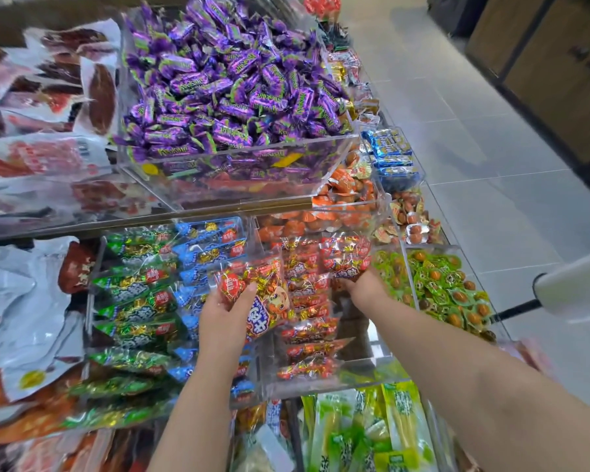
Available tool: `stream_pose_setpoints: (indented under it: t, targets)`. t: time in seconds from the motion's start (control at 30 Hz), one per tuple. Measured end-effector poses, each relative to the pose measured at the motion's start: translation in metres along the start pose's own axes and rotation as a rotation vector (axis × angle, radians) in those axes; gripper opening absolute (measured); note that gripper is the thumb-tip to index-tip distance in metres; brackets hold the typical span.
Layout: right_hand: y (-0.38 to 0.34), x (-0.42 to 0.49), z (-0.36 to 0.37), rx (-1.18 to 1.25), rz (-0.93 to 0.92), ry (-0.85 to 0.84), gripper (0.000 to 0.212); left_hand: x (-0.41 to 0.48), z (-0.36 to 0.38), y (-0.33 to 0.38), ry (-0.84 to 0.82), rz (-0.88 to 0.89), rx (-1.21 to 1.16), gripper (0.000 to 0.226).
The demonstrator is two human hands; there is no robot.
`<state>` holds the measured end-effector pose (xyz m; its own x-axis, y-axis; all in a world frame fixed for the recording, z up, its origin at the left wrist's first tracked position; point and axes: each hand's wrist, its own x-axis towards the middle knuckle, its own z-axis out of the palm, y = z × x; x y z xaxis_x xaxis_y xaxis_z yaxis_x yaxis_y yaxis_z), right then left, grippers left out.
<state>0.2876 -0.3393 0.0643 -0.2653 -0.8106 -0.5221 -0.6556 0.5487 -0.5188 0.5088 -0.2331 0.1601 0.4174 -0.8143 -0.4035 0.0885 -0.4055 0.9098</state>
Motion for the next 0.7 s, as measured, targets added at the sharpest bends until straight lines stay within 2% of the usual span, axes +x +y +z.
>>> stream_pose_setpoints:
  t: [0.13,0.2,0.27,0.33,0.37,0.4,0.43,0.47,0.5,0.57,0.63,0.7]
  targets:
    - [-0.003,0.005,-0.002,0.030,0.002,-0.039,0.036,-0.002,-0.001,0.003,-0.001,-0.007,0.006,0.021]
    - [-0.003,0.000,-0.005,0.043,0.015,-0.070,0.022,-0.004,0.000,0.006,0.001,-0.008,0.003,0.016]
    - [-0.005,-0.012,-0.010,0.188,0.090,-0.085,0.015,-0.006,0.002,0.011,0.008,-0.007,0.021,0.004]
    - [-0.007,-0.031,-0.021,0.340,0.103,-0.054,0.017,-0.011,0.003,0.018,-0.009,0.001,0.016,0.009]
    - [-0.009,-0.044,-0.028,0.356,0.049,-0.012,0.021,-0.013,0.004,0.023,-0.016,0.008,-0.009,0.004]
    - [-0.013,-0.058,-0.036,0.374,-0.035,-0.004,0.023,-0.015,0.005,0.026,-0.026,0.014,-0.026,0.022]
    - [-0.017,-0.074,-0.044,0.448,-0.128,-0.050,0.024,-0.018,0.007,0.030,-0.045,0.006,-0.059,0.038]
    - [-0.024,-0.093,-0.052,0.569,-0.212,-0.159,0.024,-0.020,0.009,0.032,-0.070,-0.002,-0.104,0.044]
    - [-0.030,-0.110,-0.058,0.682,-0.276,-0.285,0.026,-0.023,0.012,0.035,-0.097,-0.014,-0.134,0.035]
    - [-0.039,-0.133,-0.065,0.743,-0.356,-0.455,0.036,-0.031,0.022,0.042,-0.158,-0.060,-0.200,0.015]
    - [-0.042,-0.144,-0.069,0.696,-0.393,-0.455,0.038,-0.039,0.028,0.048,-0.238,-0.100,-0.262,0.018]
    - [-0.040,-0.149,-0.071,0.810,-0.362,-0.369,0.032,-0.044,0.029,0.049,-0.361,-0.085,-0.251,0.035]
